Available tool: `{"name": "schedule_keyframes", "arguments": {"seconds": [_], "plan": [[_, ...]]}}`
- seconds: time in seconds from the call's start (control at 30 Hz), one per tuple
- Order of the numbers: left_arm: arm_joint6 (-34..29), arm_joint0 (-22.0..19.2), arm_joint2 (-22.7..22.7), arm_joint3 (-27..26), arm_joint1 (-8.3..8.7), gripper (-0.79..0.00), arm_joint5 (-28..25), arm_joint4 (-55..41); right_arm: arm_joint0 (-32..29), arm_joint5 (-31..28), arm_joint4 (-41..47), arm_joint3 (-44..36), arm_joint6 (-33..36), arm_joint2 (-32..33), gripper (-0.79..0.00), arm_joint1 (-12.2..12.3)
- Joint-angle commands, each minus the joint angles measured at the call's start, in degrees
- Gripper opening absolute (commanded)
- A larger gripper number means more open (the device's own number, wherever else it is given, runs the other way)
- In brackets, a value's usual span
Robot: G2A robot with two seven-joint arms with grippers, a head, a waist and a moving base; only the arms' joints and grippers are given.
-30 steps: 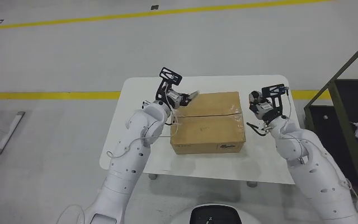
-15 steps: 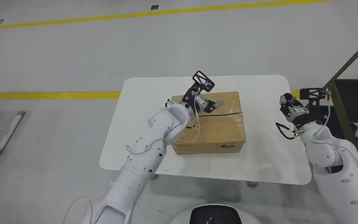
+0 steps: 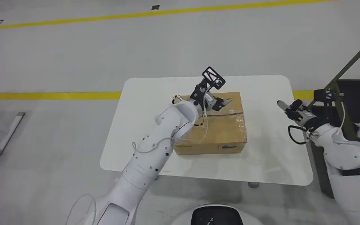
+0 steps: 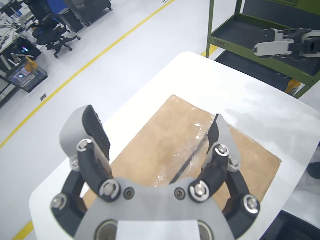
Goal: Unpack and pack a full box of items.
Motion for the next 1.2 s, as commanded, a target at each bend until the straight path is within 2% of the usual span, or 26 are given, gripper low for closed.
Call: {"name": "schedule_keyframes", "arguments": {"seconds": [0.0, 0.1, 0.2, 0.23, 0.27, 0.3, 0.33, 0.37, 0.4, 0.43, 0.63, 0.8, 0.97, 1.17], "plan": [[-1.63, 1.23, -2.27, -1.39, 0.67, 0.000, 0.44, 1.11, 0.90, -0.87, 3.95, 0.64, 3.15, 0.58, 0.000, 0.22], [-4.64, 3.72, -5.96, -4.03, 1.83, 0.000, 1.46, 3.51, 1.71, -0.99, 2.01, -0.02, 2.75, 0.98, 0.000, 0.59], [-6.57, 7.02, -10.32, -7.70, 3.16, 0.000, 2.68, 7.15, 1.07, -0.53, -6.48, -2.82, -2.75, -0.35, 0.000, 0.75], [-7.07, 8.31, -11.79, -9.05, 3.65, 0.000, 3.19, 9.12, 0.73, 0.34, -8.78, -3.76, -5.39, -1.22, -0.400, 0.65], [-7.43, 9.74, -13.19, -10.56, 4.09, 0.000, 3.61, 10.82, 0.30, 1.24, -10.02, -4.44, -8.13, -2.19, -0.511, 0.49], [-7.82, 11.17, -14.83, -11.94, 4.56, -0.043, 4.29, 12.68, -0.09, 2.37, -11.53, -5.22, -10.73, -3.17, -0.757, 0.33], [-8.03, 12.72, -16.27, -13.36, 4.93, -0.403, 4.53, 13.52, -0.48, 3.20, -13.21, -5.96, -12.80, -4.30, -0.785, 0.20], [-8.18, 14.31, -18.00, -14.63, 5.27, -0.471, 4.72, 13.42, -0.86, 3.85, -14.98, -6.66, -14.79, -5.59, -0.785, 0.06], [-8.21, 15.85, -19.80, -15.82, 5.59, -0.730, 4.72, 12.70, -1.15, 4.58, -15.77, -7.37, -16.89, -6.89, -0.785, -0.13], [-8.21, 17.31, -21.56, -16.99, 5.92, -0.785, 4.18, 12.19, -1.45, 5.03, -16.50, -7.85, -18.35, -8.29, -0.785, -0.30], [-9.41, 24.96, -31.36, -21.59, 7.75, -0.785, 4.18, 14.92, -0.82, 9.23, -22.41, -10.79, -24.29, -18.91, -0.785, -1.55], [-10.95, 29.51, -37.69, -24.50, 8.52, -0.785, 6.46, 14.90, 3.09, 12.12, -30.10, -10.00, -26.10, -30.44, -0.785, -2.93], [-11.84, 32.23, -40.97, -25.43, 8.92, -0.785, 7.42, 14.47, 8.25, 14.85, -33.80, -5.46, -27.01, -39.96, -0.785, -4.75], [-11.86, 33.04, -42.05, -25.20, 9.04, -0.785, 8.81, 13.87, 11.91, 16.75, -34.36, 0.05, -25.18, -43.40, -0.785, -5.91]]}}
